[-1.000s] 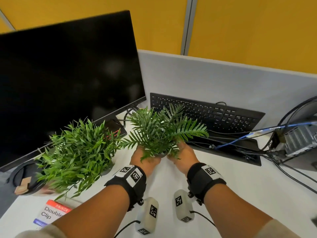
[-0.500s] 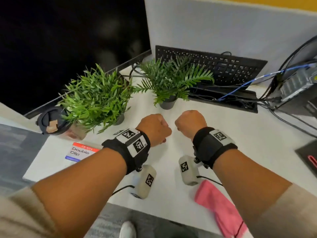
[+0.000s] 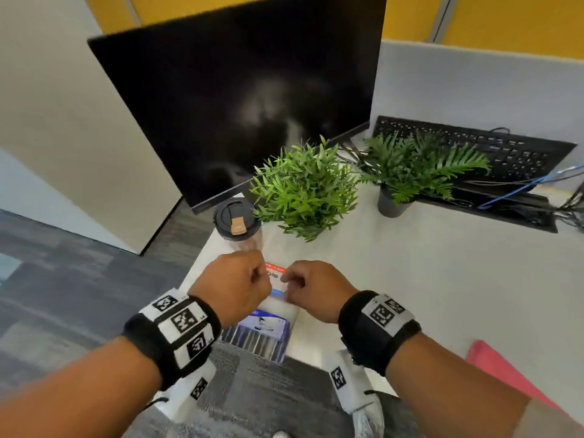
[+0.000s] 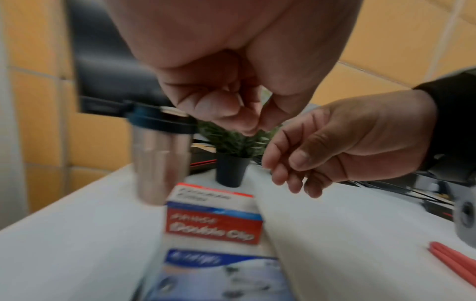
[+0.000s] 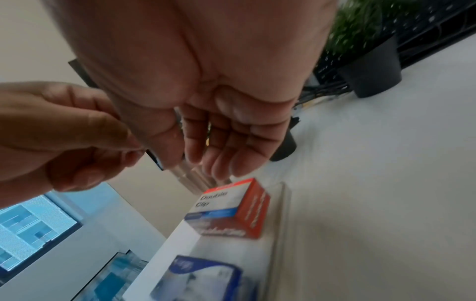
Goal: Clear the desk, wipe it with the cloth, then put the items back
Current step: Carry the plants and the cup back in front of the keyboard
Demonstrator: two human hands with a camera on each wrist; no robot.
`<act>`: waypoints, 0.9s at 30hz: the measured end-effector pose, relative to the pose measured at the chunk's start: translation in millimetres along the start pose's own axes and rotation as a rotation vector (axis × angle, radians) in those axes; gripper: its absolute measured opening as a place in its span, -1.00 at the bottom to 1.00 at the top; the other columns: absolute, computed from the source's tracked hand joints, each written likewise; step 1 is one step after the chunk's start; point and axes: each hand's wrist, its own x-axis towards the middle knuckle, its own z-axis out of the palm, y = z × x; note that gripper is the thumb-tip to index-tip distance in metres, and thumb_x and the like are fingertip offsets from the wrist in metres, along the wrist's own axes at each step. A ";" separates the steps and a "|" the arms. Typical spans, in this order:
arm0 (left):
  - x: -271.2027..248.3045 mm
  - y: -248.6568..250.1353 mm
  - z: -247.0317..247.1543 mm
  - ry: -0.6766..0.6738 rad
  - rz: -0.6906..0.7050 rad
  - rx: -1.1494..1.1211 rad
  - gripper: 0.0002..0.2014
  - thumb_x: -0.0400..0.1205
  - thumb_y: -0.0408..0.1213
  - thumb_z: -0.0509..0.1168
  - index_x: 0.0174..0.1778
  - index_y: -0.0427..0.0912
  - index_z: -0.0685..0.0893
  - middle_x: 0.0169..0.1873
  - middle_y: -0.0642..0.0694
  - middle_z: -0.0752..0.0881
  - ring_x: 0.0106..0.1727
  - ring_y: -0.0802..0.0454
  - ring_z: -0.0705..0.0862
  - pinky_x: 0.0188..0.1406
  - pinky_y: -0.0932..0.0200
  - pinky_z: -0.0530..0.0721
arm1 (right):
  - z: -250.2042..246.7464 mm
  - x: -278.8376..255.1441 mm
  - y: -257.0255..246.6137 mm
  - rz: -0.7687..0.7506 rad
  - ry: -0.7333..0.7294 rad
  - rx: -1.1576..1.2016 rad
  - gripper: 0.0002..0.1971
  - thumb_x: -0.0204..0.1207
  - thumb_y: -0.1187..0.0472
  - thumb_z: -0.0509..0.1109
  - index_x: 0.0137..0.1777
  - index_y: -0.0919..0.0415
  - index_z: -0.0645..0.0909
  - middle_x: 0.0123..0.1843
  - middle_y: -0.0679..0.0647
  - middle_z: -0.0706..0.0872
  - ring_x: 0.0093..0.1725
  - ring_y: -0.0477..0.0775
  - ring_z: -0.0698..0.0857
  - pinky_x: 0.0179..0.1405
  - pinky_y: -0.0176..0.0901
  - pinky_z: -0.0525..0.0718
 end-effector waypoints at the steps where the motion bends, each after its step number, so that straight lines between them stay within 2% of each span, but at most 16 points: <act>1: -1.7 -18.3 -4.8 0.008 -0.081 -0.022 -0.87 0.48 -0.12 0.34 -0.29 -0.09 0.61 -0.36 0.00 0.73 -0.29 -0.02 0.67 -0.28 0.13 0.65 | 9.3 5.9 -8.2 0.012 0.014 0.026 -0.68 0.48 0.20 0.44 0.24 0.10 0.66 -0.01 -0.03 0.68 -0.05 0.01 0.65 -0.19 -0.29 0.58; 2: -1.8 -35.4 -7.7 -0.001 -0.164 -0.044 -0.84 0.47 -0.10 0.36 -0.30 -0.11 0.61 -0.38 0.00 0.73 -0.28 -0.03 0.68 -0.28 0.15 0.64 | 17.5 13.4 -14.6 0.030 0.026 0.047 -0.60 0.48 0.18 0.45 0.33 0.07 0.61 0.06 -0.01 0.67 0.01 0.02 0.66 -0.12 -0.29 0.62; 3: -0.3 -48.8 -10.2 -0.023 -0.234 -0.061 -0.84 0.47 -0.09 0.37 -0.29 -0.10 0.62 -0.37 -0.01 0.73 -0.25 -0.04 0.69 -0.27 0.18 0.63 | 23.8 21.5 -19.3 0.048 0.034 0.055 -0.51 0.48 0.16 0.46 0.43 0.05 0.53 0.18 0.03 0.66 0.13 0.04 0.66 0.05 -0.23 0.65; 5: 7.0 -68.5 -13.1 -0.063 -0.321 -0.105 -0.82 0.46 -0.05 0.38 -0.14 -0.05 0.66 -0.23 0.00 0.76 -0.14 -0.04 0.72 -0.14 0.18 0.66 | 33.5 40.6 -26.1 0.090 0.062 0.052 -0.35 0.48 0.11 0.46 0.57 0.07 0.36 0.45 0.11 0.55 0.37 0.12 0.59 0.35 -0.06 0.57; 8: 30.3 -77.1 -14.7 -0.087 -0.362 -0.224 -0.53 0.46 0.01 0.39 0.28 -0.04 0.59 0.12 -0.02 0.72 0.14 -0.08 0.70 0.12 0.09 0.66 | 39.0 65.2 -31.8 0.143 0.125 0.124 -0.16 0.42 0.03 0.49 0.66 0.07 0.17 0.62 0.14 0.38 0.51 0.16 0.48 0.46 0.10 0.50; 9: 39.3 -76.2 -17.0 -0.074 -0.380 -0.327 -0.47 0.42 0.05 0.37 0.29 -0.05 0.58 0.17 -0.05 0.72 0.18 -0.13 0.69 0.18 0.01 0.68 | 40.4 72.5 -32.8 0.149 0.147 0.147 -0.11 0.40 0.02 0.51 0.67 0.07 0.13 0.64 0.12 0.34 0.54 0.15 0.45 0.48 0.11 0.49; 11: 55.4 -71.6 -21.8 -0.020 -0.456 -0.667 -0.51 0.42 0.05 0.30 0.21 -0.14 0.63 0.16 -0.17 0.72 0.16 -0.17 0.71 0.18 -0.13 0.72 | 41.7 83.4 -34.5 0.149 0.173 0.178 -0.05 0.38 0.00 0.54 0.68 0.08 0.07 0.67 0.08 0.30 0.57 0.12 0.41 0.51 0.13 0.47; 13: 66.2 -65.4 -23.7 0.016 -0.562 -0.939 -0.64 0.56 -0.03 0.24 0.15 -0.17 0.65 0.14 -0.19 0.71 0.05 -0.12 0.71 0.08 -0.07 0.73 | 43.2 91.8 -35.6 0.151 0.200 0.201 -0.01 0.35 0.00 0.56 0.69 0.09 0.06 0.67 0.06 0.30 0.57 0.11 0.40 0.51 0.12 0.46; 14: 70.3 -64.5 -23.4 0.035 -0.578 -0.971 -0.67 0.60 -0.04 0.21 0.12 -0.17 0.67 0.12 -0.19 0.72 0.00 -0.10 0.71 0.04 -0.04 0.73 | 42.8 94.9 -36.1 0.148 0.211 0.215 -0.03 0.34 0.01 0.57 0.67 0.09 0.10 0.64 0.06 0.34 0.55 0.10 0.43 0.49 0.09 0.48; 17: 76.1 -64.0 -16.1 0.067 -0.552 -0.950 -0.69 0.64 -0.04 0.17 0.04 -0.16 0.70 0.04 -0.22 0.76 -0.09 -0.10 0.72 0.08 -0.07 0.76 | 42.8 100.2 -36.7 0.106 0.219 0.277 -0.31 0.40 0.15 0.55 0.51 0.08 0.35 0.43 0.00 0.56 0.35 0.02 0.58 0.32 -0.08 0.55; 19: 75.4 -64.6 -14.0 0.088 -0.525 -0.926 -0.70 0.65 -0.06 0.17 0.00 -0.18 0.70 -0.01 -0.24 0.78 -0.18 -0.08 0.72 0.08 -0.08 0.76 | 45.7 100.5 -36.9 0.093 0.228 0.327 -0.41 0.42 0.23 0.52 0.43 0.05 0.41 0.36 -0.03 0.63 0.33 0.01 0.62 0.34 -0.02 0.59; 22: 71.8 -66.1 -13.9 0.110 -0.494 -0.881 -0.73 0.67 -0.11 0.16 -0.01 -0.22 0.67 -0.06 -0.28 0.78 -0.22 -0.07 0.73 0.12 -0.11 0.77 | 51.5 99.2 -38.7 0.084 0.247 0.382 -0.45 0.44 0.28 0.49 0.42 0.02 0.44 0.28 -0.06 0.69 0.29 -0.02 0.66 0.36 0.07 0.62; 25: 61.0 -67.0 -20.2 0.117 -0.457 -0.864 -0.79 0.67 -0.14 0.17 -0.09 -0.17 0.65 -0.05 -0.29 0.78 -0.15 -0.11 0.77 0.11 -0.10 0.78 | 50.5 90.0 -48.3 0.036 0.244 0.408 -0.47 0.48 0.30 0.46 0.42 0.00 0.44 0.16 -0.12 0.68 0.20 -0.06 0.67 0.33 -0.03 0.62; 27: 48.2 -66.2 -28.9 0.128 -0.430 -0.861 -0.77 0.67 -0.14 0.18 -0.08 -0.18 0.67 -0.03 -0.32 0.79 -0.14 -0.13 0.79 0.10 -0.10 0.79 | 48.6 79.4 -58.1 0.001 0.237 0.401 -0.44 0.48 0.29 0.45 0.45 -0.07 0.43 0.16 -0.16 0.66 0.16 -0.09 0.66 0.32 -0.06 0.61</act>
